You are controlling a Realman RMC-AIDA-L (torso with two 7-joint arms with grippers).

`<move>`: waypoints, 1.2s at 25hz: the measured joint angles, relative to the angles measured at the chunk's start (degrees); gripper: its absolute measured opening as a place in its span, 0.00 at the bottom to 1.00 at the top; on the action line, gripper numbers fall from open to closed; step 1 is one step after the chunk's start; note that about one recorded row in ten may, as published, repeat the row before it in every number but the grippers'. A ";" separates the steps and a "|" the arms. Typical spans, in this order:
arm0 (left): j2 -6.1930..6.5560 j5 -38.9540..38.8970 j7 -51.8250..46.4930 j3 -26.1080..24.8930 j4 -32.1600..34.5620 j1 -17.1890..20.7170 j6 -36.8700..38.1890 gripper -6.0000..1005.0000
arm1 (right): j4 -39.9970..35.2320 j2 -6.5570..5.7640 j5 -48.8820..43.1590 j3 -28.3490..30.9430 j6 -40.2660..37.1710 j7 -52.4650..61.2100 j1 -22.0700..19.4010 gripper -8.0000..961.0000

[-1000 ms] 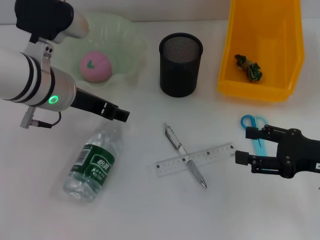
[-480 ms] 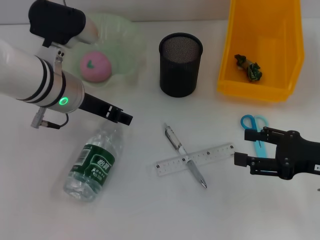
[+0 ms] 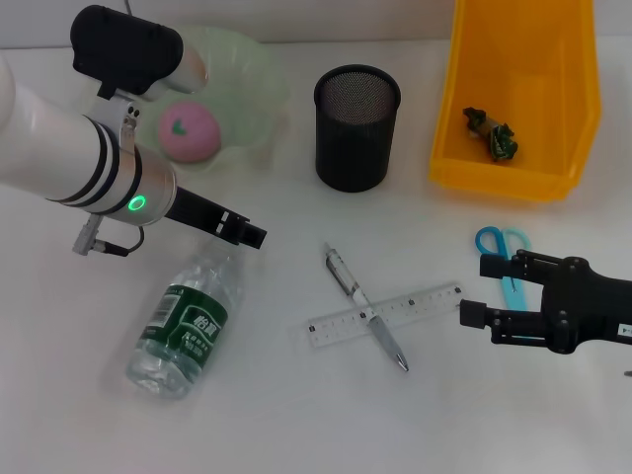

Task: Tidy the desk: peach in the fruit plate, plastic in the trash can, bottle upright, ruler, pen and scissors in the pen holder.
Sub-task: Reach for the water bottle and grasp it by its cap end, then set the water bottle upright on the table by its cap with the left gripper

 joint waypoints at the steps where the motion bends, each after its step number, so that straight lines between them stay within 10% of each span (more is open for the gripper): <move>1: 0.00 0.00 0.13 0.19 -0.05 -0.01 -0.09 0.65 | 0.02 0.00 0.00 0.00 0.00 0.00 0.00 0.87; 20: 0.40 -2.54 11.89 -1.09 9.10 2.88 5.04 0.47 | 0.08 -0.04 0.01 0.00 -0.10 0.16 -0.08 0.87; 30: 0.54 -23.62 37.84 -12.74 15.73 14.86 5.74 0.46 | -0.36 -0.03 0.01 0.10 -0.93 1.03 0.25 0.87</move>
